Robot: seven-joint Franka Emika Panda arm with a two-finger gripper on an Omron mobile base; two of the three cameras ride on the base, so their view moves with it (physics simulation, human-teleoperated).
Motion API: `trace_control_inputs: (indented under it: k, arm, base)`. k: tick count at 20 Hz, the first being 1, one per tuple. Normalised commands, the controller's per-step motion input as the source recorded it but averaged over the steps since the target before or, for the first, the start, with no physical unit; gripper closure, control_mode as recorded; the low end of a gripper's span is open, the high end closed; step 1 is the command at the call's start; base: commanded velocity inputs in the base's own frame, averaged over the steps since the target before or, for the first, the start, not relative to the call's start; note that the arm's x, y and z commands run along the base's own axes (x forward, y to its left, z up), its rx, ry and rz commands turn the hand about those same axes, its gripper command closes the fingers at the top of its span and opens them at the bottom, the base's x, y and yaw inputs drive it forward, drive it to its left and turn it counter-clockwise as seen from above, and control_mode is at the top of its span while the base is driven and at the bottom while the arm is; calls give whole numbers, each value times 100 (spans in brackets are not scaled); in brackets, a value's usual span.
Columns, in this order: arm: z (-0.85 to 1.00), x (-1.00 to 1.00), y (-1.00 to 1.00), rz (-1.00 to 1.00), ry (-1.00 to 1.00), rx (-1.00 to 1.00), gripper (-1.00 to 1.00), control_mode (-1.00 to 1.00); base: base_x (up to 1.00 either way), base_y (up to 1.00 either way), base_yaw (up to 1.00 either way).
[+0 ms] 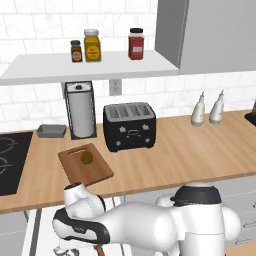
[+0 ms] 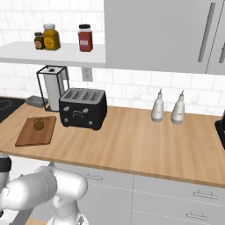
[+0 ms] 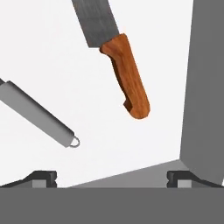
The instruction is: Place the appropriate cutting tool for cutting the avocado skin on the cutting board.
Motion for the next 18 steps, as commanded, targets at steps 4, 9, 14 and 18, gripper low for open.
trace_control_inputs:
  k: [4, 9, 14, 18]
  arm:
    - [-18, 39, 0, 12, -2, 0, -100, -100]
    - [-32, 21, 0, 10, 0, 0, -100, -100]
    - [-34, 6, -15, 7, 0, 0, -100, -100]
    - [-38, 1, -24, 3, 0, 2, -100, -100]
  base:
    - [0, 0, 0]
    - [0, 0, 0]
    - [0, 0, 0]
    - [0, 0, 0]
